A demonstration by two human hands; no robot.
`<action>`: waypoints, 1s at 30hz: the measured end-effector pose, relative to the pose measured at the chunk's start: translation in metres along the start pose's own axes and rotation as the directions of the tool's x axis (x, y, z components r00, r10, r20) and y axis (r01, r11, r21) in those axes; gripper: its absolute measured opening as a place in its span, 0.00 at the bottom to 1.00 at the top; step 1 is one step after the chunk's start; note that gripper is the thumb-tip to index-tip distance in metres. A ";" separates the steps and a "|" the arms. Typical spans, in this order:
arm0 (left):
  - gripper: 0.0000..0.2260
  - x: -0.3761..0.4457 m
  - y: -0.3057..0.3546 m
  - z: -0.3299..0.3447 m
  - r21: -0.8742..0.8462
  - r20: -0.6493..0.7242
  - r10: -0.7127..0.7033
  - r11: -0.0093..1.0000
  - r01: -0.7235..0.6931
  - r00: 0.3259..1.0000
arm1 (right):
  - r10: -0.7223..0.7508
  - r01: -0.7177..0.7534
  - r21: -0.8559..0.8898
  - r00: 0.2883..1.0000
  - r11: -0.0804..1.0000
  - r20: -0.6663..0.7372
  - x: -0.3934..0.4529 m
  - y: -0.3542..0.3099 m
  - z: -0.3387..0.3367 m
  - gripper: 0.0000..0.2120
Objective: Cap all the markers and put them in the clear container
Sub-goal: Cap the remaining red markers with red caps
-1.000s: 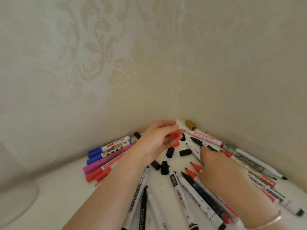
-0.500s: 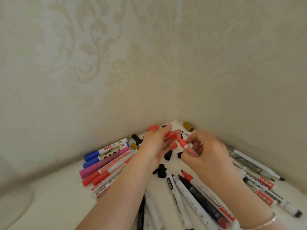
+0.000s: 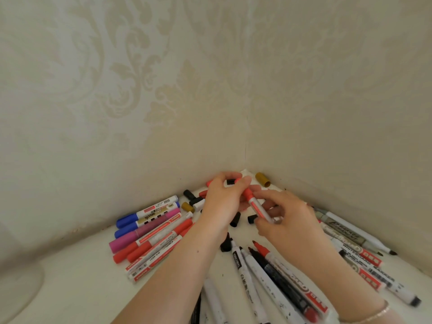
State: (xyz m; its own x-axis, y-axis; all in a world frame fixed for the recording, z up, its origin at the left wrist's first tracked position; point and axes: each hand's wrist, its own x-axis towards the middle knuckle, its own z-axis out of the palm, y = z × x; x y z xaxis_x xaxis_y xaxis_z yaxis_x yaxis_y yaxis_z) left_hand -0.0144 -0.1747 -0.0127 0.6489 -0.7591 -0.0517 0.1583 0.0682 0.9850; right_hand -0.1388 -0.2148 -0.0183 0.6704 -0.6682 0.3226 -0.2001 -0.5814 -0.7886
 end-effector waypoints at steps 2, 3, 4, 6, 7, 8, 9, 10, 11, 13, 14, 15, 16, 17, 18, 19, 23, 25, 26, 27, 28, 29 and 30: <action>0.10 0.000 0.001 -0.001 0.008 0.025 0.004 1.000 -0.004 1.000 | -0.022 0.022 0.007 1.000 1.000 0.002 -0.001 -0.004 -0.002 0.26; 0.11 -0.001 0.002 -0.001 0.003 0.039 0.001 1.000 -0.001 0.999 | -0.028 0.028 0.003 0.999 1.000 -0.019 -0.002 -0.004 -0.002 0.25; 0.12 -0.001 0.002 0.000 -0.003 0.049 -0.002 1.000 0.002 0.999 | -0.031 0.031 -0.002 0.998 1.000 -0.050 -0.002 -0.004 -0.002 0.22; 0.12 -0.001 0.003 0.001 -0.013 0.057 0.007 1.000 -0.006 0.998 | -0.029 0.028 -0.014 0.994 1.000 -0.106 -0.002 -0.004 -0.001 0.16; 0.11 -0.002 0.004 0.003 -0.020 0.059 0.017 1.000 -0.016 0.998 | -0.025 0.024 -0.011 0.993 1.000 -0.119 -0.002 -0.003 0.000 0.14; 0.11 -0.002 0.004 0.004 -0.033 0.056 0.027 0.999 -0.025 0.998 | -0.018 0.017 -0.004 0.992 1.000 -0.125 -0.002 -0.003 0.001 0.14; 0.10 -0.003 0.003 0.006 -0.049 0.052 0.032 0.998 -0.030 0.998 | -0.007 0.007 0.004 0.991 1.000 -0.131 -0.003 -0.003 0.001 0.14; 0.10 -0.004 0.002 0.007 -0.066 0.049 0.032 0.997 -0.028 0.998 | 0.006 -0.005 0.011 0.990 1.000 -0.139 -0.003 -0.003 0.001 0.13; 0.10 -0.005 0.002 0.009 -0.081 0.049 0.026 0.996 -0.022 0.998 | 0.017 -0.015 0.017 0.989 1.000 -0.148 -0.002 -0.003 0.000 0.11; 0.10 -0.006 0.001 0.010 -0.089 0.047 0.013 0.996 -0.009 0.999 | 0.043 -0.040 0.019 0.989 0.999 -0.142 0.000 -0.002 -0.002 0.07; 0.10 -0.005 0.001 0.010 -0.084 0.034 0.012 0.996 -0.009 0.999 | 0.056 -0.055 0.009 0.991 0.998 -0.123 0.001 -0.001 -0.003 0.05; 0.10 -0.004 0.001 0.009 -0.071 0.010 0.018 0.997 -0.017 1.000 | 0.068 -0.070 -0.019 0.993 0.997 -0.096 0.003 0.001 -0.004 0.04; 0.10 -0.003 0.000 0.008 -0.041 -0.024 0.033 0.999 -0.034 0.999 | 0.079 -0.084 -0.064 0.994 0.994 -0.070 0.005 0.003 -0.005 0.04; 0.09 -0.001 -0.001 0.007 -0.006 -0.062 0.052 0.999 -0.053 0.997 | 0.093 -0.098 -0.120 0.995 0.988 -0.044 0.006 0.004 -0.006 0.03; 0.08 0.001 -0.002 0.005 0.018 -0.100 0.070 0.997 -0.068 0.993 | 0.108 -0.109 -0.169 0.994 0.979 -0.017 0.007 0.005 -0.007 0.03; 0.08 0.003 -0.003 0.004 0.025 -0.130 0.076 0.997 -0.073 0.989 | 0.120 -0.117 -0.199 0.993 0.973 0.007 0.007 0.006 -0.007 0.03; 0.10 0.002 -0.006 0.003 -0.001 -0.117 0.022 1.000 -0.023 0.993 | 0.114 -0.110 -0.173 0.993 0.979 0.010 0.005 0.007 -0.009 0.03; 0.09 0.001 -0.008 0.004 -0.011 -0.092 0.006 1.000 -0.008 0.996 | 0.099 -0.098 -0.159 0.995 0.982 -0.005 0.005 0.006 -0.009 0.05; 0.09 0.001 -0.009 0.005 -0.012 -0.080 0.005 1.000 -0.006 0.997 | 0.093 -0.093 -0.170 0.996 0.981 -0.010 0.005 0.006 -0.009 0.07; 0.08 0.000 -0.010 0.006 -0.010 -0.072 0.005 1.000 -0.006 0.997 | 0.086 -0.087 -0.188 0.996 0.978 -0.010 0.004 0.007 -0.009 0.09; 0.07 -0.001 -0.011 0.007 -0.006 -0.069 0.004 1.000 -0.004 0.998 | 0.077 -0.077 -0.212 0.997 0.974 -0.008 0.003 0.007 -0.009 0.10; 0.07 -0.002 -0.012 0.008 -0.006 -0.065 0.002 1.000 -0.002 0.998 | 0.062 -0.063 -0.231 0.998 0.971 -0.010 0.002 0.008 -0.008 0.12; 0.07 -0.002 -0.011 0.008 -0.014 -0.057 -0.003 1.000 0.003 0.998 | 0.046 -0.047 -0.229 0.999 0.972 -0.010 0.002 0.008 -0.007 0.13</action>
State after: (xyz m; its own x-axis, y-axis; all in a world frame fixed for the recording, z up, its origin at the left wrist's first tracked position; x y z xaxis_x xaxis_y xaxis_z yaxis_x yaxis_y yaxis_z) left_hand -0.0240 -0.1791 -0.0224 0.6900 -0.7210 -0.0643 0.1703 0.0753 0.9825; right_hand -0.1443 -0.2240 -0.0202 0.6533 -0.6990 0.2908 -0.3898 -0.6399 -0.6623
